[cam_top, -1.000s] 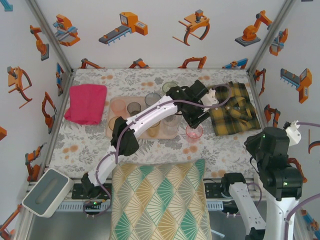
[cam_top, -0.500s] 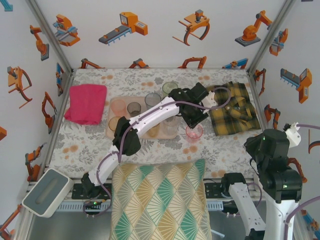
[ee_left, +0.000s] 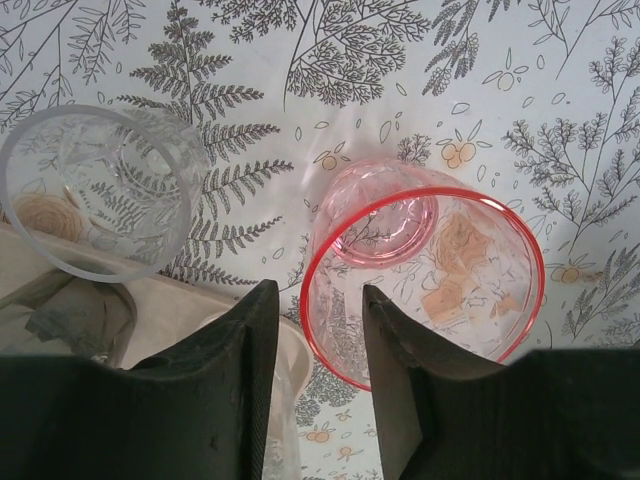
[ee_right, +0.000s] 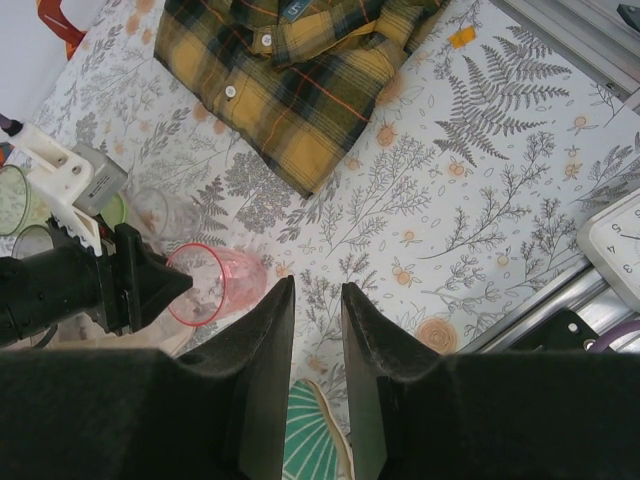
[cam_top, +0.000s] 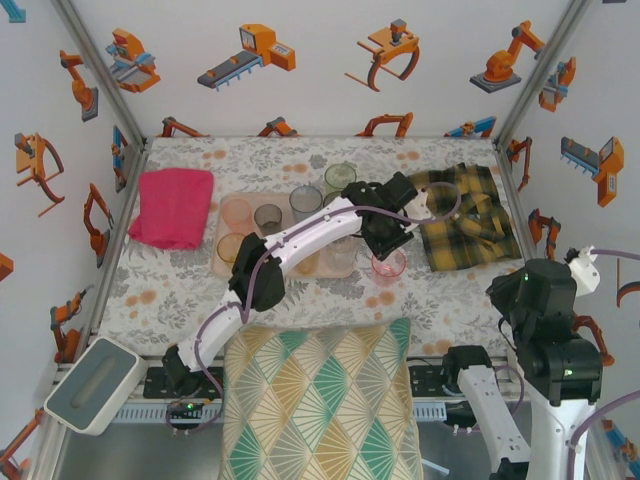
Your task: Place the glasses into the tray
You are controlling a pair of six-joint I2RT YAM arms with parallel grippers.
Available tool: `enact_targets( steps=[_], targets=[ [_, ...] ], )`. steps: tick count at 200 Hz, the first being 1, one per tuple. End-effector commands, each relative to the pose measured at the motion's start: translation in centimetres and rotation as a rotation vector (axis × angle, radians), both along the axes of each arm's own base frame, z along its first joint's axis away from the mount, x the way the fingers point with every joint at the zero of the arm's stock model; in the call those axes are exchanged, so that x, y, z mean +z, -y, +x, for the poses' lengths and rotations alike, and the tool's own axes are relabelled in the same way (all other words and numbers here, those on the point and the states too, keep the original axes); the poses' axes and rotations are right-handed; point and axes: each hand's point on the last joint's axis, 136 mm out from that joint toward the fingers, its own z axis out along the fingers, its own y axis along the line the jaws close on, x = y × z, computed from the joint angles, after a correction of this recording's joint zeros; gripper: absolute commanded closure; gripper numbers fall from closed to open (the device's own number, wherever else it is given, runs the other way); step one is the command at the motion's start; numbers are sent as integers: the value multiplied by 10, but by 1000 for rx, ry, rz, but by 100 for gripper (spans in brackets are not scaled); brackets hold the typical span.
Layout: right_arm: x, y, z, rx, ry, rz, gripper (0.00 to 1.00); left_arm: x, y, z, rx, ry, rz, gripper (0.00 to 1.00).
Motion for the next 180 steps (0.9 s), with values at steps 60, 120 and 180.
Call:
enact_targets(
  steps=[60,120,180],
  targets=[
    [-1,0,0,-3,11,9,72,-21,5,-12,-12,-16,40,69],
    [-1,0,-1,-3,14,10,72,-14,9,-11,-8,8,28,82],
    [2,1,-2,-9,24,7,72,22,9,-11,22,22,-31,91]
  ],
)
